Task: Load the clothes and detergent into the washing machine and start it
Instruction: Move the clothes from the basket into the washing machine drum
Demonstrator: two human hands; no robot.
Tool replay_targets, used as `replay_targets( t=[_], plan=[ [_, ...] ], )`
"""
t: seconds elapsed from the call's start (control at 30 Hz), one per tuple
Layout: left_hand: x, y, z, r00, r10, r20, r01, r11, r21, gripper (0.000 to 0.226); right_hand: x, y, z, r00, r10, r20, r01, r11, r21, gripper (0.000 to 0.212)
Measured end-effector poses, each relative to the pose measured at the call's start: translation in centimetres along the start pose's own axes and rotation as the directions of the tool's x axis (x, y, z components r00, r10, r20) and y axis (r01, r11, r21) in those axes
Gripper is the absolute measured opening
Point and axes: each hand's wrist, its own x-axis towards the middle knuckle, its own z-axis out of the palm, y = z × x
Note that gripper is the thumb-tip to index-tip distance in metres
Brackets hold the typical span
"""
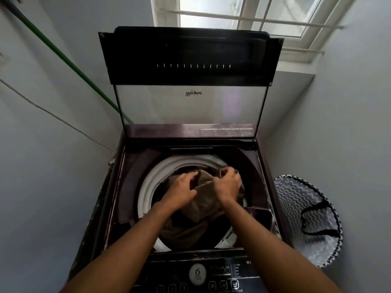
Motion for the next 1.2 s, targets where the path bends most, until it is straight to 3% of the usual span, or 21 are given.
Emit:
replay_targets(
  t=[0.03, 0.1, 0.2, 0.27, 0.33, 0.47, 0.67, 0.87, 0.93, 1.0, 1.07, 1.13, 1.2],
  plan=[
    [0.3, -0.6, 0.4, 1.000, -0.008, 0.003, 0.008, 1.000, 0.017, 0.065, -0.1, 0.3, 0.3, 0.993, -0.119, 0.023, 0.121, 0.988, -0.097, 0.039],
    [0.8, -1.9, 1.1, 1.000, -0.019, -0.007, 0.019, 0.994, 0.107, 0.059, 0.1, 0.6, 1.3, 0.967, -0.213, 0.141, 0.248, 0.917, -0.312, 0.053],
    [0.9, -2.9, 1.7, 0.999, -0.033, 0.027, 0.028, 0.987, 0.155, 0.057, 1.3, 1.6, 2.7, 0.949, -0.053, 0.311, 0.189, 0.884, -0.428, 0.095],
    [1.1, -3.1, 1.9, 0.996, -0.040, 0.079, 0.025, 0.983, 0.182, 0.060, 2.3, 3.0, 3.5, 0.901, 0.054, 0.431, 0.124, 0.920, -0.373, 0.108],
    [1.2, -3.2, 2.3, 0.989, -0.048, 0.139, 0.014, 0.972, 0.233, 0.062, 2.8, 4.4, 4.0, 0.849, 0.064, 0.525, 0.155, 0.919, -0.362, 0.113],
    [1.9, -4.3, 3.7, 0.966, -0.068, 0.251, -0.023, 0.940, 0.341, 0.067, 3.2, 5.9, 5.7, 0.816, 0.093, 0.570, 0.127, 0.933, -0.335, 0.102],
    [3.4, -6.6, 6.3, 0.944, -0.114, 0.310, 0.012, 0.949, 0.315, 0.068, 3.8, 7.4, 8.4, 0.819, 0.209, 0.535, 0.000, 0.932, -0.364, 0.084],
    [5.5, -7.9, 7.0, 0.926, -0.104, 0.363, -0.031, 0.937, 0.348, 0.055, 5.8, 7.4, 9.1, 0.784, 0.230, 0.576, 0.046, 0.904, -0.424, 0.105],
    [6.0, -7.9, 6.8, 0.925, -0.085, 0.371, -0.056, 0.933, 0.355, 0.057, 6.1, 6.8, 9.1, 0.808, 0.264, 0.526, 0.089, 0.829, -0.553, 0.097],
    [6.2, -7.7, 6.4, 0.928, -0.060, 0.368, -0.079, 0.933, 0.351, 0.062, 5.5, 5.8, 8.9, 0.897, 0.142, 0.418, 0.237, 0.642, -0.729, 0.076],
    [6.2, -7.4, 5.9, 0.935, -0.041, 0.351, -0.090, 0.933, 0.349, 0.062, 4.2, 4.7, 8.6, 0.913, -0.127, 0.387, 0.395, 0.503, -0.769, 0.062],
    [5.8, -6.9, 5.2, 0.941, -0.016, 0.337, -0.096, 0.945, 0.313, 0.056, 3.5, 5.1, 9.1, 0.879, -0.218, 0.425, 0.471, 0.543, -0.695, 0.059],
    [5.3, -6.4, 4.2, 0.943, 0.011, 0.332, -0.094, 0.967, 0.235, 0.054, 3.8, 5.6, 9.3, 0.869, -0.092, 0.486, 0.411, 0.682, -0.605, 0.061]
  ],
)
